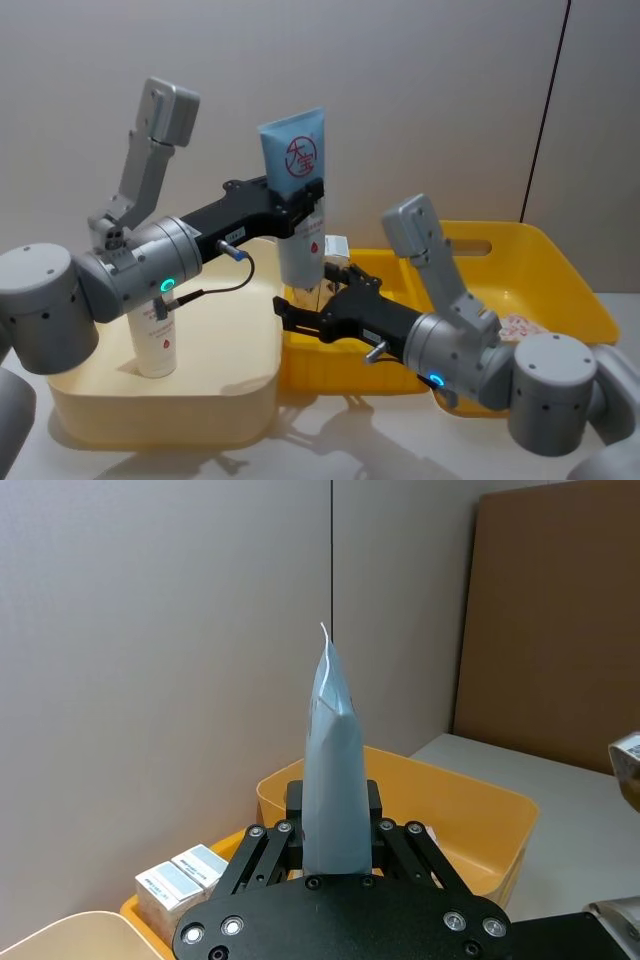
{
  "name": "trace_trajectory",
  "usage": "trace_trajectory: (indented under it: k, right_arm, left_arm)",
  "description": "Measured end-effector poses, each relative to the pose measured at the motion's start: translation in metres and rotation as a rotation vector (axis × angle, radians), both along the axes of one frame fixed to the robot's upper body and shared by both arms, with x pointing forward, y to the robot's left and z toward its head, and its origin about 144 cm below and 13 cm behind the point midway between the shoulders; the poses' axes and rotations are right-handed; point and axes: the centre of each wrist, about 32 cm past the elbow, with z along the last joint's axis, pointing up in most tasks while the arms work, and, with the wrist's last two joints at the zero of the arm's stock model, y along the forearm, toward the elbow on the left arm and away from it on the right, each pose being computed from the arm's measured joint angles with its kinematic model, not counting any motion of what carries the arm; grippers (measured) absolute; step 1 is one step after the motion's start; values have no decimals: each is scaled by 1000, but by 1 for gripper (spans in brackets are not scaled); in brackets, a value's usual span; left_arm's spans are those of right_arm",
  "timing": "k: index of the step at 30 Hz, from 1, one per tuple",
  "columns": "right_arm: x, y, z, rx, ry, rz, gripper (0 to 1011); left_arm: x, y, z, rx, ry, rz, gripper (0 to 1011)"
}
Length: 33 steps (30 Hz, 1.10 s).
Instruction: Bimanual collaborative sorting of washing and personal care products
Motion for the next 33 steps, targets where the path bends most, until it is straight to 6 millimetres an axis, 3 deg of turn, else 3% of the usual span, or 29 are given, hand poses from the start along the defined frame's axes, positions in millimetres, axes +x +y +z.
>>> trace_trajectory:
  k: [30, 33]
  right_arm:
    - [12, 29, 0, 67, -28, -8, 1001]
    - [13, 31, 0, 70, -29, -11, 947]
  left_arm:
    - [-2, 0, -6, 16, 22, 9, 292]
    - [-2, 0, -6, 16, 23, 10, 292]
